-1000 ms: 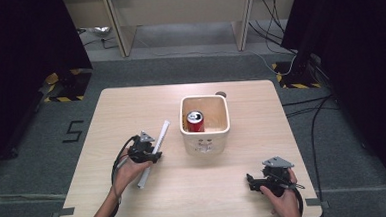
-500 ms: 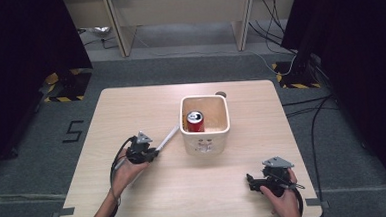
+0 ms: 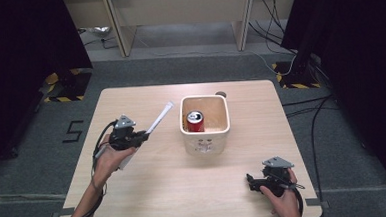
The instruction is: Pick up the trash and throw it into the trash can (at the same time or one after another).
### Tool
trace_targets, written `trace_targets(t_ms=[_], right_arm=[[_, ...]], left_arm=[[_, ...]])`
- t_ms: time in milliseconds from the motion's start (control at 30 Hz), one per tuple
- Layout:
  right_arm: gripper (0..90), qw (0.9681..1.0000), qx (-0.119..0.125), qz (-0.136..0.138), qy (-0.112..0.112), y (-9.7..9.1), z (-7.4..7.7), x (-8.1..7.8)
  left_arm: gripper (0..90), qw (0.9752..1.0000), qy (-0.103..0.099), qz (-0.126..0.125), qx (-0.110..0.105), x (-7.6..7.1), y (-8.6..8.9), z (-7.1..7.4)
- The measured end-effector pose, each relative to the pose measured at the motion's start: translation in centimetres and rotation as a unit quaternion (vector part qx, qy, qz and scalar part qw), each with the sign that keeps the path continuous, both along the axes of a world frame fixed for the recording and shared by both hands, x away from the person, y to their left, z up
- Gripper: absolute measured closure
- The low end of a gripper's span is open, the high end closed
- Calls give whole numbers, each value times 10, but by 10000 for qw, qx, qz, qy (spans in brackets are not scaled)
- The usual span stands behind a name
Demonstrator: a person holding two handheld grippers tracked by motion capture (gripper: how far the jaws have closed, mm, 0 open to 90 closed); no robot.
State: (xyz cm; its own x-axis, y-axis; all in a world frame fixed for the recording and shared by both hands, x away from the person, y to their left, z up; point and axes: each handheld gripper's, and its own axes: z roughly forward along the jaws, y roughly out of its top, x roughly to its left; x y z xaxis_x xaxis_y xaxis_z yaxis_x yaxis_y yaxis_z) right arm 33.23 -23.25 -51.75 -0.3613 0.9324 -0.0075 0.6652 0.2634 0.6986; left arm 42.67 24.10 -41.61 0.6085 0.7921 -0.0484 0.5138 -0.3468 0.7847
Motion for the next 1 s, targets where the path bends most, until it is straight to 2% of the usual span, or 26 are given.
trace_targets(t_ms=[67, 100, 167, 200, 300, 467, 533, 733, 1000], right_arm=[[4, 10000, -4, 1, -1, 0, 0, 0], [4, 10000, -4, 1, -1, 0, 0, 0], [4, 10000, -7, 2, -2, 0, 0, 0], [4, 10000, -7, 2, -2, 0, 0, 0], [4, 10000, -6, 6, -11, 0, 0, 0], [4, 10000, -10, 12, -15, 0, 0, 0], [4, 10000, -4, 13, -9, 0, 0, 0], [4, 10000, -11, 10, -13, 0, 0, 0], [4, 10000, -6, 12, -2, 0, 0, 0]], left_arm=[[795, 9999, -37, -66, -87, 1, -1, 9], [795, 9999, -37, -66, -87, 1, -1, 9], [795, 9997, -148, -157, -113, 1, -5, 23], [795, 9997, -148, -157, -113, 1, -5, 23], [795, 9992, -237, -277, -169, 3, -12, 38], [795, 9978, -406, -515, -94, 7, -33, 61], [795, 9967, -422, -679, -157, 8, -47, 69], [795, 9950, -423, -894, -164, 11, -66, 75], [795, 9936, -462, -1029, -100, 14, -82, 84]])
